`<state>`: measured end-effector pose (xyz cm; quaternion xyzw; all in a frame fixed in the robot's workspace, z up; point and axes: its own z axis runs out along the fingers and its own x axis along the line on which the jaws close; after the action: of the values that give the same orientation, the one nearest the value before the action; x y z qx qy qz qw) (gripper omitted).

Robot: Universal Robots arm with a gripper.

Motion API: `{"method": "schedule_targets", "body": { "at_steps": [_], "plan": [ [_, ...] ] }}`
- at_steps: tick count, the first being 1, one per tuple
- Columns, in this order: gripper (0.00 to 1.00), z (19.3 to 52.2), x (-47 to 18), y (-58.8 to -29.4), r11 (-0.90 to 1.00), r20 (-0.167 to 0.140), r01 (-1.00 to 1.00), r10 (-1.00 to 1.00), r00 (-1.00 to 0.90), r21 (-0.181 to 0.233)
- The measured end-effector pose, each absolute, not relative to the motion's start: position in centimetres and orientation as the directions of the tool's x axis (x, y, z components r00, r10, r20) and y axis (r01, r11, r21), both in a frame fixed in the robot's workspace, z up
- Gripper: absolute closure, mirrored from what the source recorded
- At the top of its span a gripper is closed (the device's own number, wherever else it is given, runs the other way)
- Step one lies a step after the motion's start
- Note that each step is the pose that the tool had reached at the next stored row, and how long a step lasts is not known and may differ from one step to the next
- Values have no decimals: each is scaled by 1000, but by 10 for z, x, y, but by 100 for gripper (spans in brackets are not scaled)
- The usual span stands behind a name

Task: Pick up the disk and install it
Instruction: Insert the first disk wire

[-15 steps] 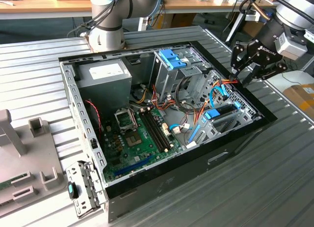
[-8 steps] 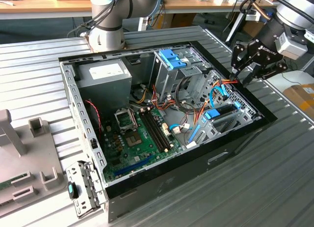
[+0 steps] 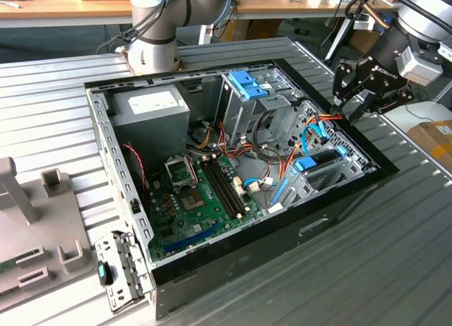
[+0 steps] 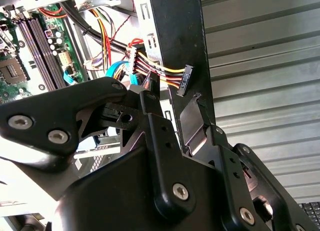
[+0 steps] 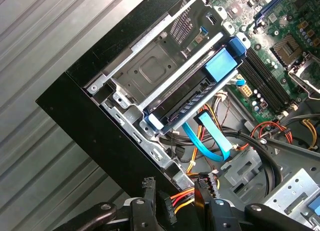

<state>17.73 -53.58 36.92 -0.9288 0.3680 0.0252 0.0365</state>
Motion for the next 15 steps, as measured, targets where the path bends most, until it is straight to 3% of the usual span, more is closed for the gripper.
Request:
{"method": "schedule_targets", "body": {
  "at_steps": [15],
  "plan": [
    [56,368,182,-536,-730,-74,-681,-678,732,-49]
  ]
}}
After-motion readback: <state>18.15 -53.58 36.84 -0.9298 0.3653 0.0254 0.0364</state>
